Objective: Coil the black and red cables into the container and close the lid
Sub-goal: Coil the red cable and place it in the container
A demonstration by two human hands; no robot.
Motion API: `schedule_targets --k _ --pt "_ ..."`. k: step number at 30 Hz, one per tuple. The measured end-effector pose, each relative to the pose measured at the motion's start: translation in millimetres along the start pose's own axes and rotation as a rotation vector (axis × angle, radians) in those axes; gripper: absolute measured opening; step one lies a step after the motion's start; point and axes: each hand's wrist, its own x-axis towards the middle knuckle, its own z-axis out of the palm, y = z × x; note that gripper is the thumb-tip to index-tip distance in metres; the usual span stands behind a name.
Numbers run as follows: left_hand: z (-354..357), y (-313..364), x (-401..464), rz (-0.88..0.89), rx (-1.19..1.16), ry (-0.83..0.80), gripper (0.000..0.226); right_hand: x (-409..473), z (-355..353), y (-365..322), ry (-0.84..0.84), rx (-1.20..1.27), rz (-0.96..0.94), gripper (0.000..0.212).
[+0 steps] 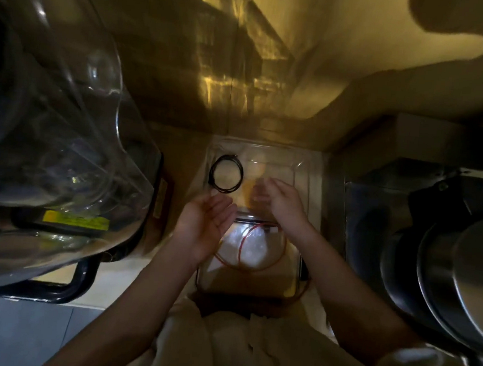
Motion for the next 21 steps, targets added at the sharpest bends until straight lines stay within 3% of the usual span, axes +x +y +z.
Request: schedule_targets --k 11,15,21 --pt "-67 -31 4 -0.080 0.092 0.005 0.030 -75 -8 38 0.150 0.163 0.052 0.031" --pt "-82 -40 13 -0.104 0.151 -0.018 0.033 -92 -12 70 0.160 -0.011 0.065 0.024" --pt "-91 -51 27 -0.086 0.428 -0.015 0.025 -113 -7 105 -0.037 -0.287 0.050 0.025"
